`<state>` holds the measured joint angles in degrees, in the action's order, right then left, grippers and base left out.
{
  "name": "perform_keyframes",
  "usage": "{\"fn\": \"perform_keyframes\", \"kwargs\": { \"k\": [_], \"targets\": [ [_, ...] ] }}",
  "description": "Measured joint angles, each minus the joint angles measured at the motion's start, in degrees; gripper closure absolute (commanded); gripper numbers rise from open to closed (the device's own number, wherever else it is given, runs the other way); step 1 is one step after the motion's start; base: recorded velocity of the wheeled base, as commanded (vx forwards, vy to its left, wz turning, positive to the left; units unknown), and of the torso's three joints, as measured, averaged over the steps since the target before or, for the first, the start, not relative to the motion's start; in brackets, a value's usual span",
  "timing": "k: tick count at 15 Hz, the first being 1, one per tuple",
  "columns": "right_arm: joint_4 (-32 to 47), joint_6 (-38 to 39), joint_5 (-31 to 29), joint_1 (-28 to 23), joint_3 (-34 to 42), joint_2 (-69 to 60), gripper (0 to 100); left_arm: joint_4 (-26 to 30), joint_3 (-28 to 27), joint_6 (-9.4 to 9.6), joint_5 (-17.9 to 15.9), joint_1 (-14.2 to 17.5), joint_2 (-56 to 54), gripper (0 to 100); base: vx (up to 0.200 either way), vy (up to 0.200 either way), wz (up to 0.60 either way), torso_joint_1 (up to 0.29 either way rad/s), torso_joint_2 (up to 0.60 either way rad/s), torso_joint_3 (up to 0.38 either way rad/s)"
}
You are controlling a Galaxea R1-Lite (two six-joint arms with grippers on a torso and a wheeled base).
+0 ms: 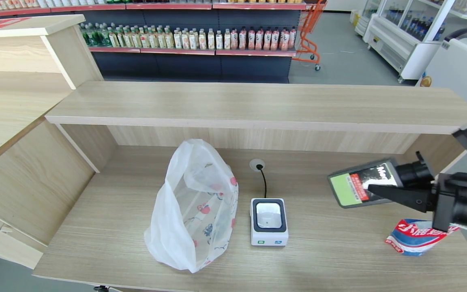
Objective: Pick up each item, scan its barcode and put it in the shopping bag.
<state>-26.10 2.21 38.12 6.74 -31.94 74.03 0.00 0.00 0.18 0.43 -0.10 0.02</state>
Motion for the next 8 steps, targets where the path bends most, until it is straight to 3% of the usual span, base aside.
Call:
{"fn": "perform_keyframes", "kwargs": {
  "k": [1,3,8],
  "targets": [
    [-2.5,8.3,0.0,2.3,-0.4,3.1,100,0.0,0.0,0.00,0.0,0.0,0.0,0,0.000,0.000,0.00,0.000,0.00,0.000],
    [-3.9,16.7,-0.9,7.3,-1.6,8.7,100,0.0,0.0,0.00,0.0,0.0,0.0,0,0.000,0.000,0.00,0.000,0.00,0.000],
    [-4.9,18.4,-6.5,14.0,-5.4,22.7,100,0.0,0.0,-0.02,0.0,0.0,0.0,0,0.000,0.000,0.00,0.000,0.00,0.000]
  ]
}}
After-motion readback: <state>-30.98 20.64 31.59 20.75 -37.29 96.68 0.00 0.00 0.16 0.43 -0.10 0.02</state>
